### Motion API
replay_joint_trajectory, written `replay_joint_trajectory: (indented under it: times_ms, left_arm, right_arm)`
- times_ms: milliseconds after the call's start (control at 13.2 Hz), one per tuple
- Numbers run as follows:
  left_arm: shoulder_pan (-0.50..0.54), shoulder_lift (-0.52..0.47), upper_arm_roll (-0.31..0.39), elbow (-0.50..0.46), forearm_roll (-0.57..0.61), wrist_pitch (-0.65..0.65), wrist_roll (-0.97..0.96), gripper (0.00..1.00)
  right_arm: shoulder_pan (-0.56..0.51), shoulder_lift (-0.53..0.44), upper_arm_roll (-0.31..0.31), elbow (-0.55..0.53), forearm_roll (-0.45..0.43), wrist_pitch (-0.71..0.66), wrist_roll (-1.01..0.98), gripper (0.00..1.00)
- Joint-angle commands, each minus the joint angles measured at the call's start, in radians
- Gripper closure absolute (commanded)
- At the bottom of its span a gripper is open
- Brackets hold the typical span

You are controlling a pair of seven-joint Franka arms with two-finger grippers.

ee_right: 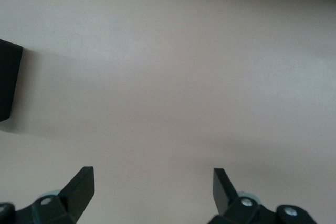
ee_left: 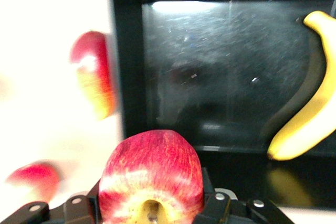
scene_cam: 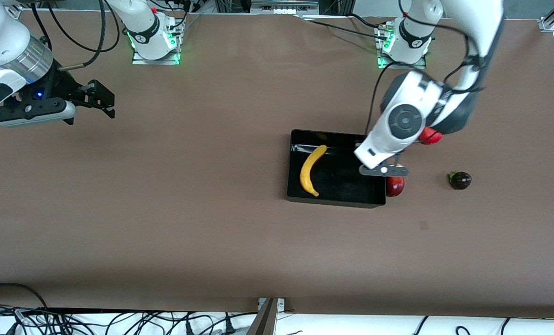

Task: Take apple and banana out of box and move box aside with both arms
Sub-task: 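Carry the apple out of the tray and set it beside the pomegranate, then reach the left gripper back into the tray and grasp the banana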

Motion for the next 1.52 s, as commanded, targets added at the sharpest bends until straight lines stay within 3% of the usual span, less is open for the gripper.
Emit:
replay_joint_trajectory:
  times_ms: [0, 152, 304, 456, 760, 836, 912, 988, 1216, 1444]
  left_arm:
    - [0.134, -0.017, -0.001, -0.004, 0.019, -0.078, 0.259, 0.68]
    - [0.246, -0.017, -0.007, -0.077, 0.020, -0.043, 0.439, 0.68]
    - [0.285, -0.066, -0.007, -0.229, 0.020, 0.090, 0.470, 0.68]
    - [0.288, -0.103, -0.008, -0.359, 0.020, 0.231, 0.478, 0.68]
    - [0.288, -0.075, -0.008, -0.508, 0.018, 0.485, 0.478, 0.64]
    - [0.288, -0.068, -0.008, -0.509, 0.018, 0.491, 0.478, 0.47]
    - [0.288, -0.068, -0.008, -0.507, 0.018, 0.491, 0.476, 0.08]
    - [0.288, -0.069, -0.008, -0.504, 0.018, 0.488, 0.478, 0.00]
    - [0.284, -0.133, -0.012, -0.455, 0.018, 0.418, 0.475, 0.00]
    - [0.270, -0.129, -0.056, -0.201, 0.006, 0.116, 0.454, 0.00]
  right_arm:
    - [0.004, 0.003, -0.002, 0.013, 0.014, -0.002, 0.004, 0.00]
    - [0.007, 0.003, -0.002, 0.013, 0.014, -0.002, 0.002, 0.00]
    - [0.027, 0.005, -0.002, 0.013, 0.014, 0.000, -0.006, 0.00]
    - [0.054, 0.010, -0.002, 0.013, 0.012, 0.000, 0.002, 0.00]
    - [0.079, 0.025, -0.004, 0.013, -0.003, 0.009, -0.001, 0.00]
    - [0.079, 0.025, -0.002, 0.013, -0.003, 0.013, 0.001, 0.00]
    - [0.079, 0.025, -0.004, 0.013, -0.003, 0.014, 0.001, 0.00]
    - [0.079, 0.028, -0.004, 0.013, -0.003, 0.015, -0.001, 0.00]
    - [0.079, 0.039, -0.004, 0.013, -0.003, 0.015, 0.001, 0.00]
    - [0.076, 0.043, -0.005, 0.013, 0.000, 0.032, -0.001, 0.00]
